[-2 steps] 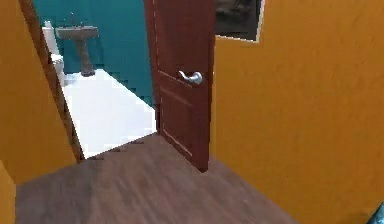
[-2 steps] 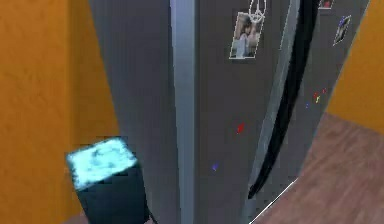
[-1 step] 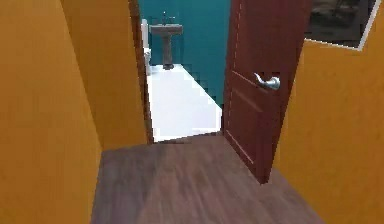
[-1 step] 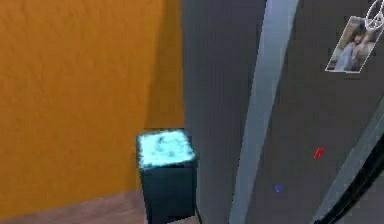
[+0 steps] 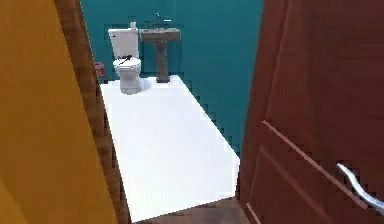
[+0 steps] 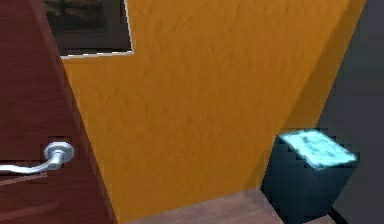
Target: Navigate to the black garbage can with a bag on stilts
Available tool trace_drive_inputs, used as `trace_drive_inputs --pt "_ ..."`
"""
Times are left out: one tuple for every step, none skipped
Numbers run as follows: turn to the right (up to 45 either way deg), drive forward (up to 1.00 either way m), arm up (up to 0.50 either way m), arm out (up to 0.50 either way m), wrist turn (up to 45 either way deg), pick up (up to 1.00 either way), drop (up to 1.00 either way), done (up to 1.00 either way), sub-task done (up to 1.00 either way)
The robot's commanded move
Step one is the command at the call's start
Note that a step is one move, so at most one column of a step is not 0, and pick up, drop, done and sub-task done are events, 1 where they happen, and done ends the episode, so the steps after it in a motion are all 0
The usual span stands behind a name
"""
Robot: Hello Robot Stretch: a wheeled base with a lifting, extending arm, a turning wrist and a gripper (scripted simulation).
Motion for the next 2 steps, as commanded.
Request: trace_drive_inputs --pt "-3.0 0.0 0.0 0.0 0.0 0.0 0.0 0.0 0.0" --pt "0.0 0.6 0.0 0.0 0.0 0.0 0.0 0.0 0.0"
